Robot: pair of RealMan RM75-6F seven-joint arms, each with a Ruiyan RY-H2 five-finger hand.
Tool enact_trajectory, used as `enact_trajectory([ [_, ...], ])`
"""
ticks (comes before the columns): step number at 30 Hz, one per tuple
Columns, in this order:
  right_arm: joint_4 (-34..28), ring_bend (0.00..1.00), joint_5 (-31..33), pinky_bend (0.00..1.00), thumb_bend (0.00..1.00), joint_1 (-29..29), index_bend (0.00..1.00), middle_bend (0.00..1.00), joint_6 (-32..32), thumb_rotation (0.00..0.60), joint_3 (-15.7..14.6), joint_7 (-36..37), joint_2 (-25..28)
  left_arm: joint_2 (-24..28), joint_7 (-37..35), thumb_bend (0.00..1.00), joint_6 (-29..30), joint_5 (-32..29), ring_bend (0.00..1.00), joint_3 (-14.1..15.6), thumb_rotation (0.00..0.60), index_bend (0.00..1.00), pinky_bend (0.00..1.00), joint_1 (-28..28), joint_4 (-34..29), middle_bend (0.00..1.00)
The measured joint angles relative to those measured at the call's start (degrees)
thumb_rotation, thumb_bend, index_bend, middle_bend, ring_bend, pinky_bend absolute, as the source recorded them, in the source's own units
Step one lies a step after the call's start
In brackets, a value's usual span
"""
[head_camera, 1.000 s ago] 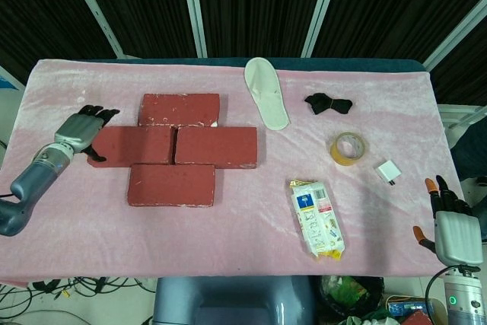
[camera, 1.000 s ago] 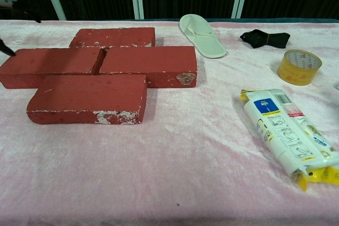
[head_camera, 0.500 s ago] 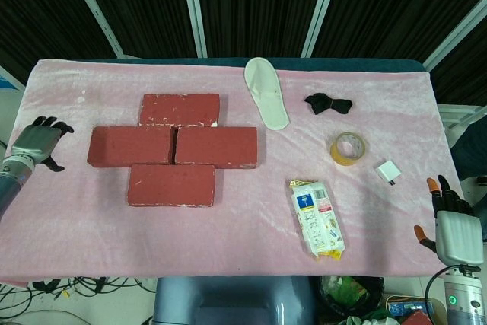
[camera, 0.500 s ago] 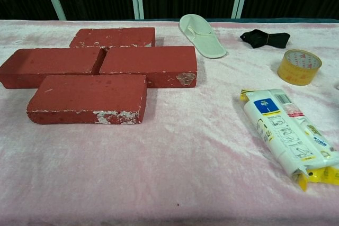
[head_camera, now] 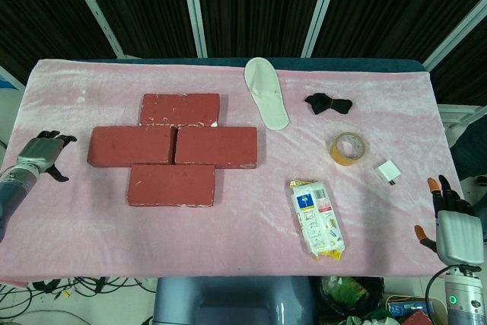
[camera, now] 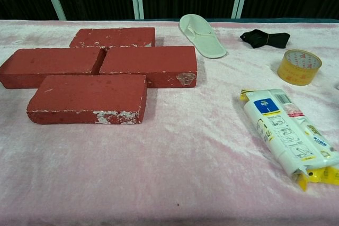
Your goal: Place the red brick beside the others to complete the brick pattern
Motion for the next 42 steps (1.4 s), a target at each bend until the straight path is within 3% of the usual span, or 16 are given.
enact_trajectory([
  [17, -0.13, 0.15, 0.33, 0.24, 0.15, 0.02, 0.08, 0.01, -0.08, 0.6, 0.12, 0.11, 0.06, -2.74, -7.7, 0.11, -0.92, 6.95, 0.0, 0.63, 0.6, 0.12, 0.0, -1.17, 1.81, 0.16],
  [42, -0.19, 0.15, 0.41, 0.24, 0.15, 0.05, 0.08, 0.01, -0.13, 0.6, 0.03, -0.06, 0.03, -1.74, -9.52, 0.11, 0.08, 8.48, 0.0, 1.12, 0.6, 0.09, 0.0, -1.89, -0.05, 0.15],
])
